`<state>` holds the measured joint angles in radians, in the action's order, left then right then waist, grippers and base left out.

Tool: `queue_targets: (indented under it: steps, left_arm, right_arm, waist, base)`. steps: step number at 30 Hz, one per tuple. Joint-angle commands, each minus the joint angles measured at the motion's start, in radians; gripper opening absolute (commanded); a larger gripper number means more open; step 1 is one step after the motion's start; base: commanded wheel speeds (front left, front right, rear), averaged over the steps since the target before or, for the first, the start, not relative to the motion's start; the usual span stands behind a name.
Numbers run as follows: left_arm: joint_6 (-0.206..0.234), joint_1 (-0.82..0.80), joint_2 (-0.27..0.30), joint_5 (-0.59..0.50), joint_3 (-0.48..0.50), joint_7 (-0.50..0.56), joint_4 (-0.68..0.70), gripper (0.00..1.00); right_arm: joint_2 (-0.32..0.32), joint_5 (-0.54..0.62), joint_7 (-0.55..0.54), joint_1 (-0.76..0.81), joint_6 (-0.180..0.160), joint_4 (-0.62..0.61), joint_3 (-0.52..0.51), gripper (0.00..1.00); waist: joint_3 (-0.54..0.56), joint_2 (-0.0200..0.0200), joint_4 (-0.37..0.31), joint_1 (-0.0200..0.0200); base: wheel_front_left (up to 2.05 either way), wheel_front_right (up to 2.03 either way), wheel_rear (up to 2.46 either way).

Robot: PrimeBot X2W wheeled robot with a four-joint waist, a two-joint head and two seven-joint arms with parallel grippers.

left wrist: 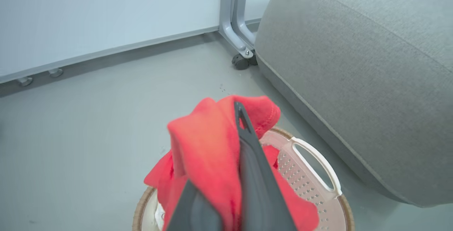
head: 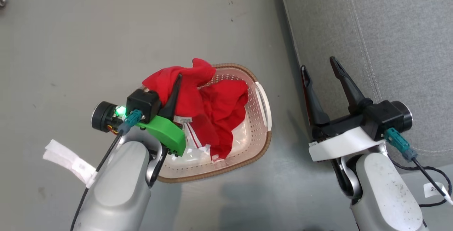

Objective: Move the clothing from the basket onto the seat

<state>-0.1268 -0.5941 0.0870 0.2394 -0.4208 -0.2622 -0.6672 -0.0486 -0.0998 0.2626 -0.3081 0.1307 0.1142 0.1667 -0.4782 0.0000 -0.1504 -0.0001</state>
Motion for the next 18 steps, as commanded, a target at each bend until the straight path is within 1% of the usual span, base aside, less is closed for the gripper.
queue_targets:
  steps: [1,7,13,18]
  left_arm:
    - [0.003,0.035,0.009,0.007,0.016,-0.004,0.052,0.0]
    - [0.002,0.12,0.006,0.033,0.071,-0.004,0.271,0.0]
    - [0.001,0.171,-0.006,0.04,0.11,-0.004,0.439,0.0]
    - [0.006,0.208,-0.015,0.036,0.124,-0.004,0.55,0.0]
  right_arm:
    - [-0.003,0.013,0.003,0.02,0.0,0.001,-0.005,1.0]
    - [-0.003,0.029,-0.002,0.059,0.0,0.002,-0.013,1.0]
    - [-0.003,0.032,-0.025,0.091,0.0,-0.013,-0.017,1.0]
    - [-0.003,0.026,-0.044,0.118,0.0,-0.03,-0.015,1.0]
  waist:
    - [0.083,0.0,0.046,0.0001]
    - [0.158,0.0,0.072,0.0001]
    - [0.218,0.0,0.092,0.0001]
    - [0.259,0.0,0.1,0.0001]
  base:
    - [0.0,0.0,0.0]
    - [0.0,0.0,0.0]
    - [0.0,0.0,0.0]
    - [0.0,0.0,0.0]
